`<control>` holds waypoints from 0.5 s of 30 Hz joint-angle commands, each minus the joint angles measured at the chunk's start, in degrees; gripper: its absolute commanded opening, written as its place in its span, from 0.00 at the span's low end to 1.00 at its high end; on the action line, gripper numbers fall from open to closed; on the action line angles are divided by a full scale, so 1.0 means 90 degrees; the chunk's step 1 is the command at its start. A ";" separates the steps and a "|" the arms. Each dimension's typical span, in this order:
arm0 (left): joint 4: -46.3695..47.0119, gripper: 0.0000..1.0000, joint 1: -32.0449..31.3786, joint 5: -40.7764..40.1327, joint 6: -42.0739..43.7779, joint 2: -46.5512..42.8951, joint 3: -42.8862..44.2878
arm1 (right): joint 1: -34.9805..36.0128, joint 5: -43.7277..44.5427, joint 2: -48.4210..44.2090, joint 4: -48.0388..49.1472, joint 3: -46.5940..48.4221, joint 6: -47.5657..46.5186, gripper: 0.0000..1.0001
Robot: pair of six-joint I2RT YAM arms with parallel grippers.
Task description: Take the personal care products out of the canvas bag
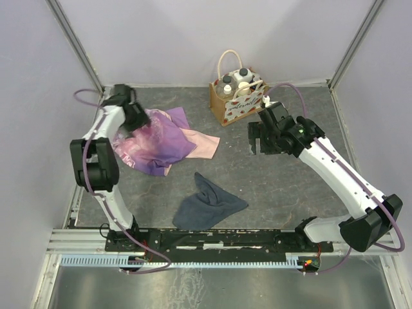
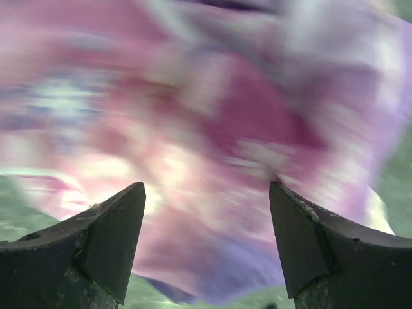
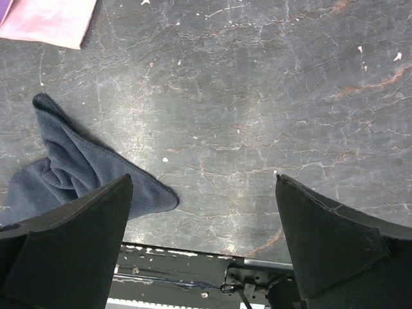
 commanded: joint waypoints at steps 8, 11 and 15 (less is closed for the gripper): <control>-0.0123 0.82 -0.2293 0.0596 0.0237 0.0494 0.0754 | -0.0028 -0.0132 -0.0160 0.0158 0.0056 0.0261 1.00; -0.0189 0.81 -0.2338 0.0595 0.0258 0.0744 0.0670 | -0.0021 -0.0065 -0.0237 0.0111 -0.0034 0.0241 1.00; -0.0288 0.82 -0.2126 0.0570 0.0307 0.0897 0.0521 | -0.0025 0.0025 -0.0354 0.0178 -0.0210 0.0245 1.00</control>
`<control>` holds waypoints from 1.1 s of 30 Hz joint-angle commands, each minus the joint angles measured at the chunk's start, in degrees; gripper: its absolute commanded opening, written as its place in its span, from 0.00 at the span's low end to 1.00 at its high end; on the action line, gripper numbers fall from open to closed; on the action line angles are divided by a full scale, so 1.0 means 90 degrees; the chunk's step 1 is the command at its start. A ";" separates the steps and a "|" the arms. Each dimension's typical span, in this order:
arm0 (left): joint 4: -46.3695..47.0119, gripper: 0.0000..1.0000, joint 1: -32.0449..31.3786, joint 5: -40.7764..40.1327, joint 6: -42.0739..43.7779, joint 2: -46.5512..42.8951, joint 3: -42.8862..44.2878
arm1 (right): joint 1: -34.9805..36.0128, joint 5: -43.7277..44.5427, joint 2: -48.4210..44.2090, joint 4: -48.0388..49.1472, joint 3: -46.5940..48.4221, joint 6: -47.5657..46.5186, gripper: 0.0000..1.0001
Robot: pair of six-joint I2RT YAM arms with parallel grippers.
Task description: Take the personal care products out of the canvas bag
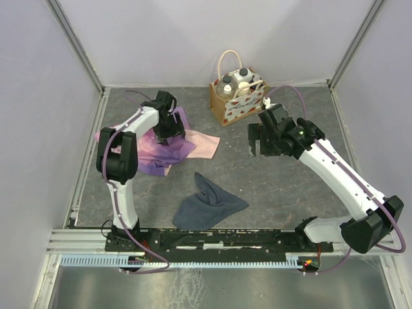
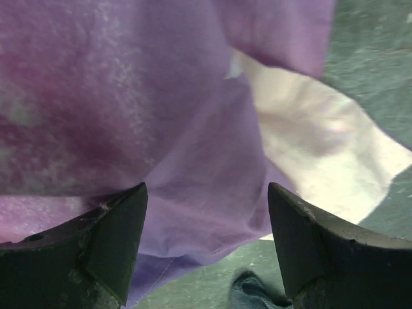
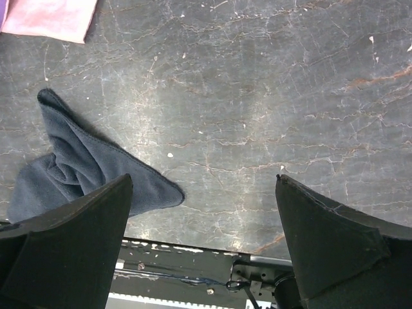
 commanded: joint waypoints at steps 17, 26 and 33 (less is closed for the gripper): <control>-0.0145 0.80 0.3164 -0.0225 -0.0028 -0.0360 -0.0177 | -0.0028 0.0247 -0.0315 0.0266 -0.0320 -0.0152 1.00; -0.0101 0.77 -0.0211 -0.1201 -0.0351 -0.2130 -0.0184 | -0.0035 0.0020 0.0099 0.0393 -0.0083 -0.0107 1.00; 0.0328 0.75 -0.1881 -0.0383 -0.0888 -0.2814 -0.2169 | -0.0036 0.0892 -0.0229 0.0229 0.0278 -0.0171 1.00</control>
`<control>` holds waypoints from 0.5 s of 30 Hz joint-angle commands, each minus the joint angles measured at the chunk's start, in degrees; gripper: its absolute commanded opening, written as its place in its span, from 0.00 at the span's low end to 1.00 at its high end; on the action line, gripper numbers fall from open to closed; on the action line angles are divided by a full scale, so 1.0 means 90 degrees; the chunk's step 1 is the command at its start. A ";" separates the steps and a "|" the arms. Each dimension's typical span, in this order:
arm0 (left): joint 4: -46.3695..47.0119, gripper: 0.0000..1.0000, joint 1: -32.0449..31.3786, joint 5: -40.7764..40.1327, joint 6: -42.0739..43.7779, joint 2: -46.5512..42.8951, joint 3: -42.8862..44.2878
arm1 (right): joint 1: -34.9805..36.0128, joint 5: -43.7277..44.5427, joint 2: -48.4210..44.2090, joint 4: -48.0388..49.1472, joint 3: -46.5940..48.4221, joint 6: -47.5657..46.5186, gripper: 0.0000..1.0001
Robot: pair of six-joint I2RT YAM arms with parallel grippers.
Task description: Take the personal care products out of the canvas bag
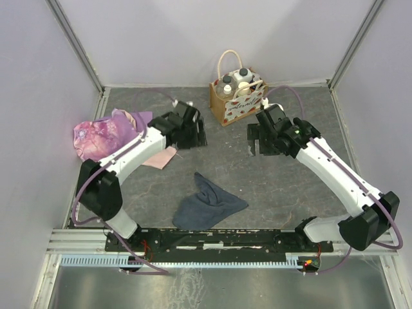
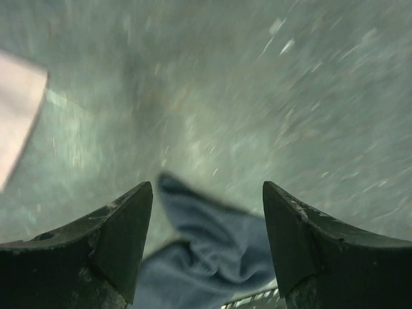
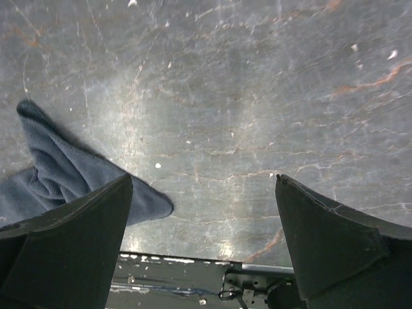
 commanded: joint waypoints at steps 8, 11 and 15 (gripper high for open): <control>-0.0055 0.74 -0.1675 0.0473 -0.1234 -0.1134 -0.2205 | -0.0073 0.1343 -0.0807 0.0203 0.0620 -0.0171 1.00; -0.0066 0.74 -0.2242 0.0445 -0.1437 -0.1015 -0.2202 | -0.0073 0.0988 -0.0671 0.0254 0.0585 -0.0069 1.00; -0.0021 0.74 -0.2673 0.0464 -0.1585 -0.0784 -0.2232 | -0.0073 0.0507 -0.0396 0.0156 0.0551 0.0048 1.00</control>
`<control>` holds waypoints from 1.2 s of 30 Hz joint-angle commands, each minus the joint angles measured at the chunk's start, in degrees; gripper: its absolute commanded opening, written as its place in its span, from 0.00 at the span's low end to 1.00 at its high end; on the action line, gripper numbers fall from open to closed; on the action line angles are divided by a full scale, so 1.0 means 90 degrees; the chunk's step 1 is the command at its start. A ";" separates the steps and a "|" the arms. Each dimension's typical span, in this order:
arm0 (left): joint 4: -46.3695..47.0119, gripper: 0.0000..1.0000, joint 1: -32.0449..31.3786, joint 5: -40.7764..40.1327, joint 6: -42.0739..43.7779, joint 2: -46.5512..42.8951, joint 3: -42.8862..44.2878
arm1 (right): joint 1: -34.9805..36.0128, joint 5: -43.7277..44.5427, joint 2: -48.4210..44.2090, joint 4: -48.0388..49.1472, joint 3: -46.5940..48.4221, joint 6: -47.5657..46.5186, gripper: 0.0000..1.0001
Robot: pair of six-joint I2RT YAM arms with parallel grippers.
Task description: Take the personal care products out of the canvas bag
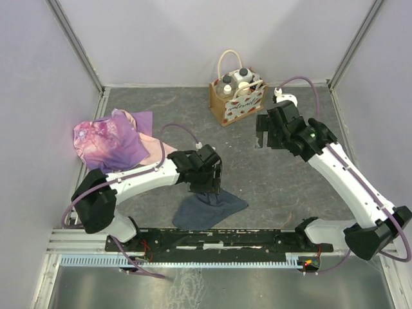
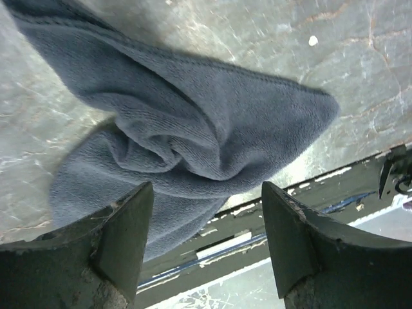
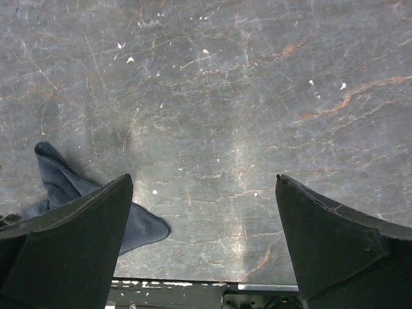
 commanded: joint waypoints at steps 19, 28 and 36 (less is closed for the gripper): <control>-0.0577 0.79 -0.0375 -0.0442 0.0322 0.1304 0.0331 | -0.0014 0.0018 0.0063 0.0029 0.0017 -0.0122 1.00; -0.0095 0.78 0.3413 -0.0064 0.0639 0.0722 -0.0954 | -0.0023 0.0017 0.0100 0.0051 0.0217 -0.0324 1.00; -0.0404 0.79 0.7830 -0.0332 0.1222 -0.0564 -0.0654 | -0.0023 -0.0033 0.0049 0.0021 0.0170 -0.0410 1.00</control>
